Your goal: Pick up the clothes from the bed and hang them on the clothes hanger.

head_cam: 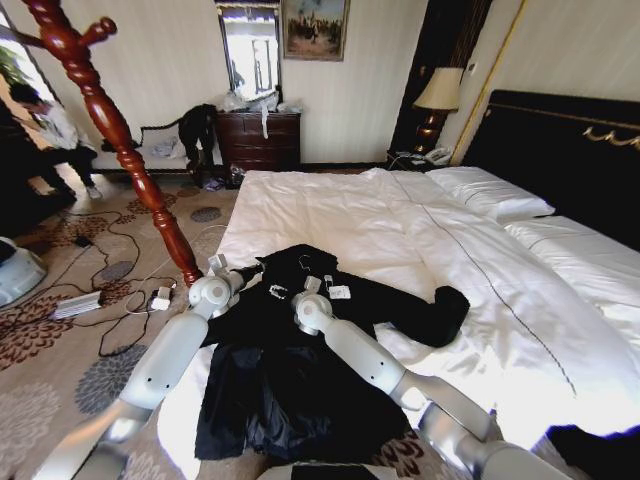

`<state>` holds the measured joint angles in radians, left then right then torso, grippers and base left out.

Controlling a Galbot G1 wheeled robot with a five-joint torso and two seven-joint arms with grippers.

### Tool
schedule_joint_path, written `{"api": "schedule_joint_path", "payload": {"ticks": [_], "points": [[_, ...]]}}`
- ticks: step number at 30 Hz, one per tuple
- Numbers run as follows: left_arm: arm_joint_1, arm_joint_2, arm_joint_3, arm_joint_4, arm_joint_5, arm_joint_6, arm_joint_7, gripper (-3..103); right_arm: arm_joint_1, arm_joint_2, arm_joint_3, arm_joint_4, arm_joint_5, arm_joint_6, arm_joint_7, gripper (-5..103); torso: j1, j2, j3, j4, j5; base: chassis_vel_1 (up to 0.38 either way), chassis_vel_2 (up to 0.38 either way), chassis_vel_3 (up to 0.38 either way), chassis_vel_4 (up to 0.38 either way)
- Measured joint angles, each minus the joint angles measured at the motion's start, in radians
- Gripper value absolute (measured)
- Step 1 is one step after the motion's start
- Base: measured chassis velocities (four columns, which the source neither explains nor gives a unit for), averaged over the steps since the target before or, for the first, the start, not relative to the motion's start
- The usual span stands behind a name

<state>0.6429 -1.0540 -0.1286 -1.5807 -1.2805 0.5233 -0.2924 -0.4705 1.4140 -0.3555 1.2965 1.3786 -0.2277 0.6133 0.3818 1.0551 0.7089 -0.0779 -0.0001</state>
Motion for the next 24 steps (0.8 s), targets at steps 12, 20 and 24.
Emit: {"api": "schedule_joint_path", "payload": {"ticks": [12, 20, 24], "points": [[0.005, -0.034, 0.011, 0.003, -0.01, -0.078, 0.082, 0, 0.041, 0.056, -0.001, -0.094, -0.02, 0.064, -0.052, 100, 0.0, 0.0, 0.0, -0.0001, 0.0, 0.0, 0.0, 0.0, 0.0], [0.006, -0.037, 0.018, -0.002, -0.014, -0.096, 0.095, 0, 0.051, 0.083, -0.004, -0.105, -0.024, 0.123, -0.108, 100, 0.0, 0.0, 0.0, 0.0001, 0.0001, 0.0, 0.0, 0.0, 0.0], [0.008, -0.039, 0.018, 0.007, -0.002, -0.102, 0.096, 0, 0.036, 0.069, -0.007, -0.082, -0.038, 0.129, -0.11, 100, 0.0, 0.0, 0.0, 0.0004, 0.0001, 0.0, 0.0, 0.0, 0.0]]}}
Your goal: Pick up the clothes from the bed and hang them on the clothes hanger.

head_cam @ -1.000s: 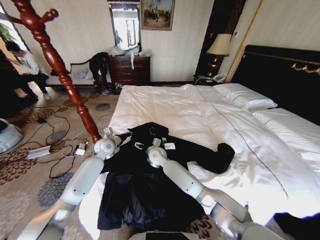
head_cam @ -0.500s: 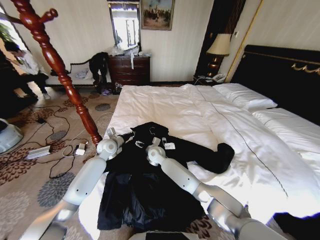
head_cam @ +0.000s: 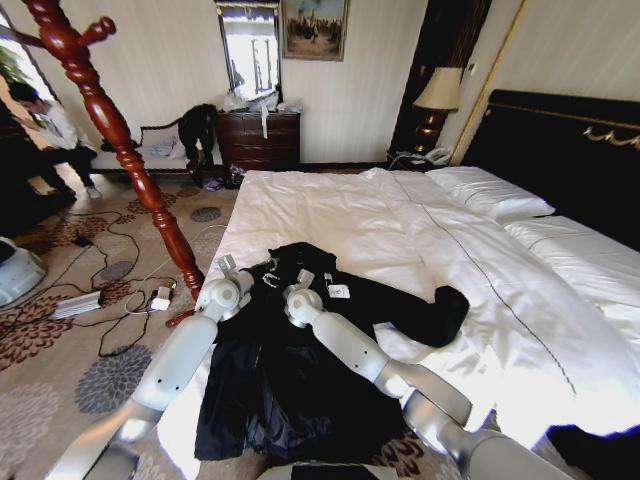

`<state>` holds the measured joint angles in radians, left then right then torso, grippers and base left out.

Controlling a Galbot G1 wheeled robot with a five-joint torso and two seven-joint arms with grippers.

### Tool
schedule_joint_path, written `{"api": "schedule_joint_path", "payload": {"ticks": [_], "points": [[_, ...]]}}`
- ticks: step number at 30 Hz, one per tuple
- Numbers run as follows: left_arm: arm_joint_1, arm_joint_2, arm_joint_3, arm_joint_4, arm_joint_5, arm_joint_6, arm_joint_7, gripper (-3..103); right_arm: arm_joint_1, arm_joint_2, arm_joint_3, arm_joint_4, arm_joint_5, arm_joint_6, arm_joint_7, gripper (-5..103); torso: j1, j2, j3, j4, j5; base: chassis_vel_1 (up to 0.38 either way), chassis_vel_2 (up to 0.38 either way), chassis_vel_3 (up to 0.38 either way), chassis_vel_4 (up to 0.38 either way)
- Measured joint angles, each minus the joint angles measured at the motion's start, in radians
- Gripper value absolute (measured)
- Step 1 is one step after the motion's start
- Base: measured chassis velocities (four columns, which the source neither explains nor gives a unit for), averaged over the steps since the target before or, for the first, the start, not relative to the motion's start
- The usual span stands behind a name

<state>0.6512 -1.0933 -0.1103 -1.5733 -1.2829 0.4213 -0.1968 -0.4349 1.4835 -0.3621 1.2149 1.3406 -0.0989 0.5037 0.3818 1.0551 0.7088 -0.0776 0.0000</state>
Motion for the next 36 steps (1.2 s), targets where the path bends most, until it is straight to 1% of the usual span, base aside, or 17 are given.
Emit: {"api": "schedule_joint_path", "payload": {"ticks": [1, 3, 5, 11, 16, 20, 24, 29, 36], "points": [[0.0, 0.0, 0.0, 0.0, 0.0, 0.0, 0.0, 0, 0.0, 0.0, 0.0, 0.0, 0.0, 0.0, 0.0, 100, 0.0, 0.0, 0.0, 0.0, 0.0, 0.0, 0.0, 0.0, 0.0], [0.001, -0.001, 0.0, 0.004, 0.004, -0.003, 0.001, 0, -0.015, -0.028, -0.007, 0.025, -0.034, -0.003, 0.011, 100, 0.0, 0.0, 0.0, -0.0005, 0.0, 0.0, 0.0, 0.0, 0.0], [0.001, -0.002, 0.0, 0.007, 0.006, -0.003, 0.002, 0, -0.024, -0.045, -0.011, 0.041, -0.048, -0.008, 0.022, 100, 0.0, 0.0, 0.0, -0.0006, 0.0, 0.0, 0.0, 0.0, 0.0], [0.001, -0.003, 0.003, 0.016, 0.022, -0.003, 0.006, 0, -0.035, -0.062, -0.012, 0.057, -0.058, -0.014, 0.034, 100, 0.0, 0.0, 0.0, -0.0003, 0.0, 0.0, 0.0, 0.0, 0.0], [0.002, -0.009, 0.004, 0.01, 0.007, -0.013, 0.024, 0, -0.023, -0.046, -0.016, 0.006, -0.059, -0.021, 0.044, 100, 0.0, 0.0, 0.0, -0.0003, 0.0, 0.0, 0.0, 0.0, 0.0], [0.007, -0.012, 0.002, 0.003, -0.016, -0.031, 0.052, 0, 0.003, -0.03, -0.051, -0.045, -0.035, -0.027, 0.065, 100, 0.0, 0.0, 0.0, -0.0004, 0.0, 0.0, 0.0, 0.0, 0.0], [0.011, -0.021, -0.005, 0.003, -0.02, -0.043, 0.067, 0, 0.024, -0.01, -0.078, -0.064, -0.004, -0.015, 0.05, 100, 0.0, 0.0, 0.0, -0.0003, -0.0001, 0.0, 0.0, 0.0, 0.0], [0.012, -0.027, -0.008, 0.003, -0.021, -0.046, 0.068, 0, 0.029, 0.013, -0.093, -0.042, 0.027, -0.003, 0.018, 100, 0.0, 0.0, 0.0, -0.0002, -0.0001, 0.0, 0.0, 0.0, 0.0], [0.017, -0.022, -0.008, 0.002, -0.018, -0.046, 0.067, 0, 0.01, 0.012, -0.104, -0.002, 0.012, -0.001, 0.018, 100, 0.0, 0.0, 0.0, -0.0001, 0.0, 0.0, 0.0, 0.0, 0.0]]}}
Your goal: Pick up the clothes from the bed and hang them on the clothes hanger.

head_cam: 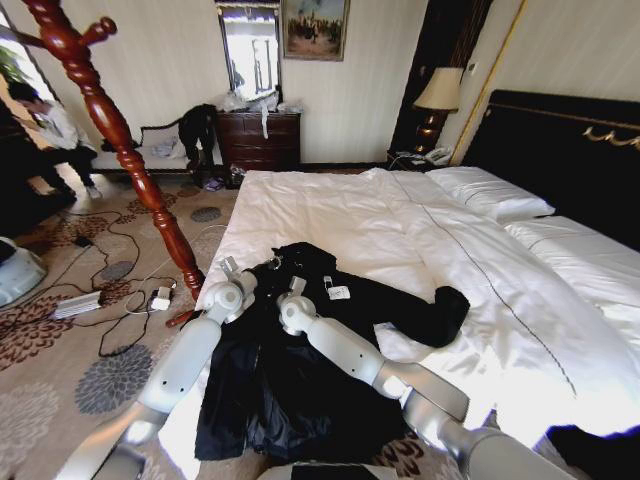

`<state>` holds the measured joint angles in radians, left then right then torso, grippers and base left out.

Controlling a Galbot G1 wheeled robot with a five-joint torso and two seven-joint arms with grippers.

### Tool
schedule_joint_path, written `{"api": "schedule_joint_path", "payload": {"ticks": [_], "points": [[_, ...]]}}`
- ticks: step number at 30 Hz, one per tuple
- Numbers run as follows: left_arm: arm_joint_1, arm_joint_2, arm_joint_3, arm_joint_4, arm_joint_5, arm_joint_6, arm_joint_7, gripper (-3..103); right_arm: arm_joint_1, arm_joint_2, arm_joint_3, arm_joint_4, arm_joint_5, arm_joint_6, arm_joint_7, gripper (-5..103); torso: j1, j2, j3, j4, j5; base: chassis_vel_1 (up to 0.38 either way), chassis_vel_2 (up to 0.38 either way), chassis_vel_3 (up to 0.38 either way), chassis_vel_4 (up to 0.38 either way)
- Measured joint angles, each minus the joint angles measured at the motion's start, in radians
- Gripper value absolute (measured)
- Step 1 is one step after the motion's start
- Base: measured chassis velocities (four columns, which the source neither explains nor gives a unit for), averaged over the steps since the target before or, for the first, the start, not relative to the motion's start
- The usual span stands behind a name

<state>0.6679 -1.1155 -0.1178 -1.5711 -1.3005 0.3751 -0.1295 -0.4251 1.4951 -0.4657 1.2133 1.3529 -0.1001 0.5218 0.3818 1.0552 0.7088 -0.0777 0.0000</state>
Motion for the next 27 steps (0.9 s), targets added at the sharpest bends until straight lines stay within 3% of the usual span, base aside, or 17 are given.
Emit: {"api": "schedule_joint_path", "payload": {"ticks": [4, 7, 9, 12, 14, 15, 17, 20, 27], "points": [[0.008, 0.002, 0.011, -0.004, 0.006, 0.0, 0.0, 0, -0.01, -0.068, 0.015, 0.074, -0.029, 0.001, 0.054, 100, 0.0, 0.0, 0.0, -0.0003, 0.0, 0.0, 0.0, 0.0, 0.0], [0.008, 0.002, 0.019, -0.004, 0.009, 0.0, 0.0, 0, -0.026, -0.122, 0.024, 0.167, -0.005, -0.034, 0.128, 100, 0.0, 0.0, 0.0, -0.0008, 0.0, 0.0, 0.0, 0.0, 0.0], [0.005, 0.002, 0.031, 0.0, 0.01, -0.003, -0.001, 0, -0.053, -0.198, 0.05, 0.299, 0.038, -0.095, 0.246, 100, 0.0, 0.0, 0.0, -0.0002, 0.0002, 0.0, 0.0, 0.0, 0.0], [0.002, 0.001, 0.038, 0.005, 0.01, -0.004, -0.002, 0, -0.073, -0.257, 0.07, 0.388, 0.057, -0.122, 0.281, 100, 0.0, 0.0, 0.0, 0.0002, 0.0003, 0.0, 0.0, 0.0, 0.0], [-0.005, -0.005, 0.048, 0.013, 0.011, -0.009, -0.003, 0, -0.103, -0.365, 0.107, 0.489, 0.062, -0.132, 0.286, 100, 0.0, 0.0, 0.0, -0.0002, 0.0004, 0.0, 0.0, 0.0, 0.0], [-0.005, -0.005, 0.048, 0.013, 0.011, -0.009, -0.003, 0, -0.103, -0.365, 0.107, 0.489, 0.062, -0.132, 0.286, 100, 0.0, 0.0, 0.0, -0.0002, 0.0004, 0.0, 0.0, 0.0, 0.0], [-0.015, -0.02, 0.059, 0.025, 0.011, -0.016, -0.004, 0, -0.136, -0.46, 0.163, 0.57, 0.063, -0.129, 0.268, 100, 0.0, 0.0, 0.0, -0.0012, 0.0004, 0.0, 0.0, 0.0, 0.0], [-0.024, -0.051, 0.063, 0.045, 0.014, -0.024, -0.007, 0, -0.168, -0.529, 0.237, 0.62, 0.061, -0.108, 0.215, 100, 0.0, 0.0, 0.0, -0.0005, 0.0003, 0.0, 0.0, 0.0, 0.0], [-0.031, -0.125, 0.073, 0.113, 0.062, -0.036, -0.018, 0, -0.196, -0.577, 0.341, 0.622, 0.058, -0.089, 0.193, 100, 0.0, 0.0, 0.0, 0.0005, 0.0004, 0.0, 0.0, 0.0, 0.0]]}}
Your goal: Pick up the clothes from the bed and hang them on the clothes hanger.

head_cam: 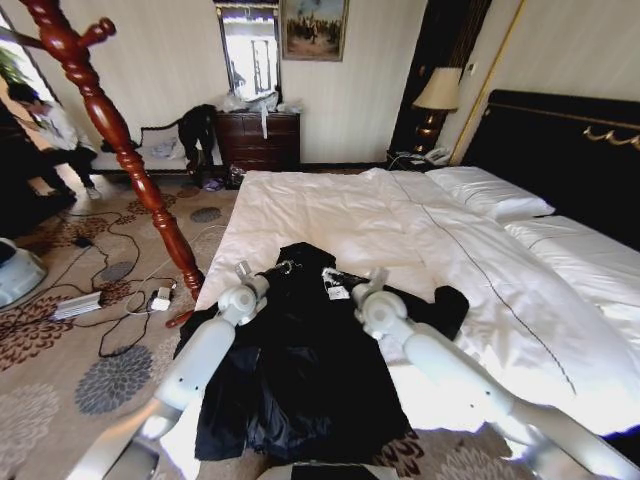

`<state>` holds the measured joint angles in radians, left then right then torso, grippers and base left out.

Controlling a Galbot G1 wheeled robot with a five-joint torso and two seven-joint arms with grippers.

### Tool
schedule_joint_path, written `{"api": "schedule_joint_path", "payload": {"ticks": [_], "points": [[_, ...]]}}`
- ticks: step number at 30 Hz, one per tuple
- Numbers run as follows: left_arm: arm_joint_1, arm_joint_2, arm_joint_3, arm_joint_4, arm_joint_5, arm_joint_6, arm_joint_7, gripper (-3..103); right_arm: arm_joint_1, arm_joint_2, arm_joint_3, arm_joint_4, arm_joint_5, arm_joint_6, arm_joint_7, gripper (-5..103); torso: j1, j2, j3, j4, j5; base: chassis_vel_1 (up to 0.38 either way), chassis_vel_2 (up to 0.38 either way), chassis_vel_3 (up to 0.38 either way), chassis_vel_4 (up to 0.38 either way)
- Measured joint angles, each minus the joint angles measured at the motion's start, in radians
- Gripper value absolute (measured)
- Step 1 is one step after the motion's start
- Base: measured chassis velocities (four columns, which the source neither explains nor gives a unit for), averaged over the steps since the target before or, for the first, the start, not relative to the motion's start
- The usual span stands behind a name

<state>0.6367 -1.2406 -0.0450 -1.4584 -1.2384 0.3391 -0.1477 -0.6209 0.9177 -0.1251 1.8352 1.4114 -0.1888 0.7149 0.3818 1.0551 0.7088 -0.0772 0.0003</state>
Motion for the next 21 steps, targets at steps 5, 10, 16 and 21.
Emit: {"api": "schedule_joint_path", "payload": {"ticks": [5, 10, 16, 21], "points": [[-0.053, -0.117, 0.023, 0.121, 0.021, -0.007, 0.005, 0, -0.054, -0.018, 0.097, -0.011, -0.026, -0.002, 0.008, 100, 0.0, 0.0, 0.0, -0.0012, 0.0001, 0.0, 0.0, 0.0, 0.0], [-0.08, -0.167, 0.069, 0.203, 0.059, -0.009, 0.013, 0, -0.08, -0.011, 0.124, -0.028, -0.05, -0.004, 0.017, 100, 0.0, 0.0, 0.0, -0.0006, 0.0, 0.0, 0.0, 0.0, 0.0], [-0.052, -0.179, 0.074, 0.228, 0.12, -0.012, 0.012, 0, -0.091, -0.014, 0.132, -0.04, -0.067, -0.007, 0.017, 100, 0.0, 0.0, 0.0, -0.0007, -0.0003, 0.0, 0.0, 0.0, 0.0], [-0.014, -0.124, 0.074, 0.16, 0.127, 0.031, -0.052, 0, -0.079, -0.013, 0.128, -0.077, -0.08, -0.014, 0.007, 100, 0.0, 0.0, 0.0, -0.0009, -0.0005, 0.0, 0.0, 0.0, 0.0]]}}
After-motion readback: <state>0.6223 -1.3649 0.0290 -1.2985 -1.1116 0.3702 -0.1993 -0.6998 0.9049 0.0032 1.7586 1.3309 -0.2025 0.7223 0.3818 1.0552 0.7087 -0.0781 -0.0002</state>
